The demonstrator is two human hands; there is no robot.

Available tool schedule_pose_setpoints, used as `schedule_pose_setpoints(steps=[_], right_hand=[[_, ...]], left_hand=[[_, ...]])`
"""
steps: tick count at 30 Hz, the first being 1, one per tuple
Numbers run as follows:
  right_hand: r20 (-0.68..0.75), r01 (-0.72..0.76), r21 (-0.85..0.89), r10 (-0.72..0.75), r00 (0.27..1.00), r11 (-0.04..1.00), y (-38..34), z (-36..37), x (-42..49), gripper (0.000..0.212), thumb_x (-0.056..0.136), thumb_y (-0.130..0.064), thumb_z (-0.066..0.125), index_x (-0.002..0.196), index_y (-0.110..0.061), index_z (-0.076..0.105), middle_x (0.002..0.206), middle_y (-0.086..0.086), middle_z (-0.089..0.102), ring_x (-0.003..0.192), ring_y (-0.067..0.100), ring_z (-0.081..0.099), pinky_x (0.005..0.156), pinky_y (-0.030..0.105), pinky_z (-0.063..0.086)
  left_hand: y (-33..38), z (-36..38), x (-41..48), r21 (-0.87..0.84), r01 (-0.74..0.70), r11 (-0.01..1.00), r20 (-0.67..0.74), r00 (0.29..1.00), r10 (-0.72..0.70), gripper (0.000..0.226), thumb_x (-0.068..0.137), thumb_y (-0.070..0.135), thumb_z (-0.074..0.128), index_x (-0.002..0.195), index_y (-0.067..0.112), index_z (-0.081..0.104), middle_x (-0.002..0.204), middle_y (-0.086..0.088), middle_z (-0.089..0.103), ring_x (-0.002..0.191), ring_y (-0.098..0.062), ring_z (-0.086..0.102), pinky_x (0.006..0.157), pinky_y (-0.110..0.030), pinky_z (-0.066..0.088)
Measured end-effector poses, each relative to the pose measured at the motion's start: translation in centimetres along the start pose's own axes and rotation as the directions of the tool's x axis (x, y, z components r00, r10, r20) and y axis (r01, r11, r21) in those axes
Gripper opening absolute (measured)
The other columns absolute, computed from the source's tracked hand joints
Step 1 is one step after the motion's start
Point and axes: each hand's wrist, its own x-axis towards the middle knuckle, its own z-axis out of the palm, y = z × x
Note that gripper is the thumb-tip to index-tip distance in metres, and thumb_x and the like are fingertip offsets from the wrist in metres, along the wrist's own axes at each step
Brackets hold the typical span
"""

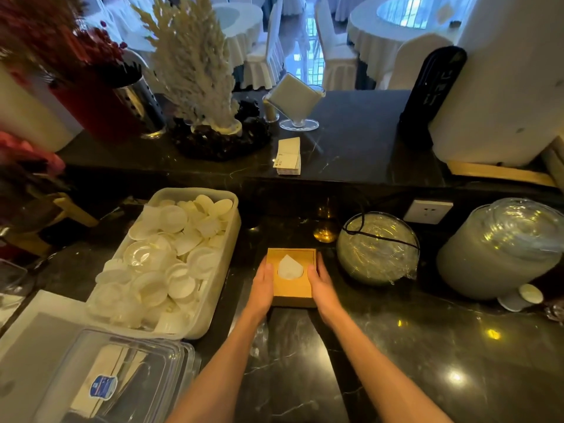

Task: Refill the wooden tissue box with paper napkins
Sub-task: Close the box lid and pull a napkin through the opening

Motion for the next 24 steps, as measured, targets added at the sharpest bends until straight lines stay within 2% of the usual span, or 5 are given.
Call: schedule_pose_setpoints(steps=[8,11,14,19,24], right_hand=[[0.092,0.146,-0.288,-0.125,0.988,0.946,-0.3,0.2,1.2,0.037,0.087,-0.05,0.062,0.12,-0.036,0.062,0.157,-0.002,0.02,0.138,0.023,0.037,0.107,0.038,0.043],[0.034,0.128,-0.295,-0.124,0.992,0.947,-0.4,0.4,1.1,0.023,0.089,-0.04,0.064,0.108,-0.028,0.068,0.155,-0.002,0.025,0.131,0.017,0.042,0.099,0.028,0.042],[0.01,0.082,-0.276,-0.083,0.997,0.958,-0.4,0.3,0.8,0.004,0.088,-0.047,0.062,0.09,-0.05,0.062,0.15,0.002,0.04,0.124,0.019,0.051,0.1,0.037,0.05],[0.001,0.073,-0.263,-0.075,0.997,0.962,-1.0,0.4,0.4,0.01,0.09,-0.044,0.06,0.087,-0.051,0.055,0.144,0.004,0.044,0.12,0.021,0.053,0.089,0.03,0.052],[-0.012,0.082,-0.306,-0.09,0.996,0.948,0.0,0.4,1.1,0.004,0.079,-0.062,0.06,0.081,-0.066,0.06,0.146,0.002,0.044,0.124,0.022,0.053,0.1,0.047,0.051]], left_hand=[[-0.6,-0.2,0.2,-0.026,-0.047,0.999,0.022,0.999,0.048,0.052,0.106,0.036,0.027,0.155,0.033,0.009,0.151,0.001,0.034,0.13,-0.016,0.047,0.107,-0.038,0.045],[-0.8,-0.3,0.3,-0.033,-0.052,0.998,0.033,0.998,0.053,0.051,0.106,0.036,0.027,0.154,0.035,0.009,0.154,-0.002,0.032,0.132,-0.018,0.047,0.11,-0.043,0.043],[-0.7,-0.2,0.1,0.008,-0.087,0.996,0.026,0.996,0.087,0.05,0.106,0.036,0.025,0.153,0.039,0.01,0.155,0.0,0.03,0.134,-0.017,0.044,0.111,-0.043,0.041],[-0.2,-0.1,0.3,0.221,-0.151,0.964,-0.002,0.988,0.155,0.035,0.107,0.029,0.027,0.137,0.029,0.043,0.157,-0.005,0.016,0.135,-0.009,0.028,0.092,-0.003,0.024],[0.1,-0.5,0.7,0.132,-0.137,0.982,0.057,0.99,0.13,0.013,0.101,0.026,0.046,0.105,0.034,0.056,0.156,-0.001,0.012,0.136,-0.016,0.027,0.1,-0.026,0.03]])
